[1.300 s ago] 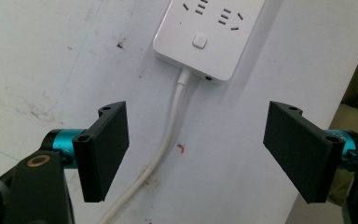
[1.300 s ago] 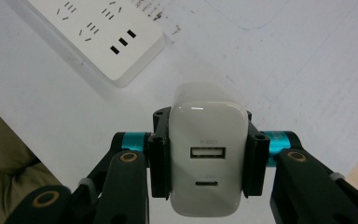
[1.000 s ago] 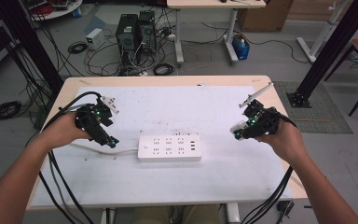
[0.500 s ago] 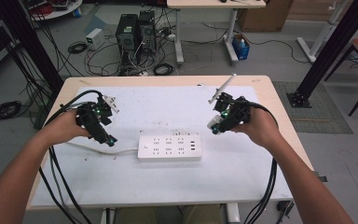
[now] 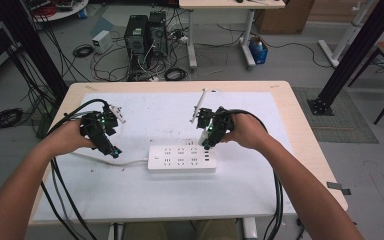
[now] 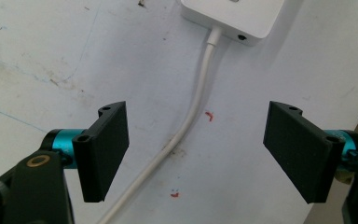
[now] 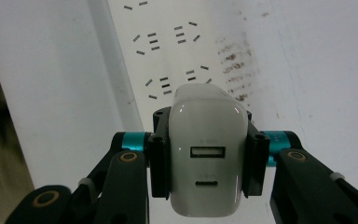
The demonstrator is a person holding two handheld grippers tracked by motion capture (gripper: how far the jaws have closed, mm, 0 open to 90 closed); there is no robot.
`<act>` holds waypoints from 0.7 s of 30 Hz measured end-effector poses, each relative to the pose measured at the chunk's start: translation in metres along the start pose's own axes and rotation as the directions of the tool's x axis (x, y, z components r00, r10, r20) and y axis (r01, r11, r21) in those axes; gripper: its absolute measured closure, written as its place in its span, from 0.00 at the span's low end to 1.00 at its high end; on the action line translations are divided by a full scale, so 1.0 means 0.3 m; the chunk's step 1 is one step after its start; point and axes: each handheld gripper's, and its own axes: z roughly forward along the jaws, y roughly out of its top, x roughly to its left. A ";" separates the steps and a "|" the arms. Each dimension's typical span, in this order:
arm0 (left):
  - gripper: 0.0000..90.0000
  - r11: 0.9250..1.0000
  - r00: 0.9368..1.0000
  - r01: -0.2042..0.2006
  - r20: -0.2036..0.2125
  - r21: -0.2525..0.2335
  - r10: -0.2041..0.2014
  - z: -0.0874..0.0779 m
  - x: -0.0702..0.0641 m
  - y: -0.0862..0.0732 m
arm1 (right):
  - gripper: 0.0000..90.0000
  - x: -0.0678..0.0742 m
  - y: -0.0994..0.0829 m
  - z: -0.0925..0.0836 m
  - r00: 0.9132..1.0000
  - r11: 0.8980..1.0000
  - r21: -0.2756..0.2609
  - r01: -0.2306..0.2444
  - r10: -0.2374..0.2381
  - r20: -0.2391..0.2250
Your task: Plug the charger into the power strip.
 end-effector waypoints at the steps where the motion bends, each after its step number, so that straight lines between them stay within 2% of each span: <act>1: 0.25 1.000 1.000 -0.007 -0.001 0.005 0.007 0.002 -0.001 0.001 | 0.69 0.001 0.012 0.015 1.000 1.000 0.012 0.014 -0.014 0.001; 6: 0.25 1.000 1.000 -0.010 0.003 -0.016 0.010 0.004 -0.001 -0.001 | 0.69 0.000 0.054 0.094 0.997 0.996 0.049 0.081 -0.080 -0.015; 9: 0.25 1.000 1.000 -0.013 0.001 -0.006 0.013 0.009 0.003 -0.006 | 0.69 -0.003 0.068 0.132 0.994 0.992 0.063 0.111 -0.110 -0.020; 12: 0.25 1.000 1.000 -0.011 0.000 -0.009 0.011 0.012 0.011 -0.012 | 0.69 -0.005 0.081 0.155 0.990 0.987 0.078 0.140 -0.139 -0.019; 16: 0.25 1.000 1.000 -0.003 0.000 -0.007 0.003 0.017 0.021 -0.022 | 0.69 -0.018 0.098 0.174 0.987 0.985 0.078 0.156 -0.153 -0.041; 18: 0.25 1.000 1.000 0.001 -0.007 0.004 -0.001 0.022 0.024 -0.026 | 0.69 -0.021 0.109 0.188 0.984 0.980 0.093 0.174 -0.170 -0.050; 21: 0.25 1.000 1.000 0.015 0.000 -0.014 -0.015 0.026 0.028 -0.035 | 0.69 -0.020 0.119 0.209 0.977 0.970 0.121 0.209 -0.202 -0.070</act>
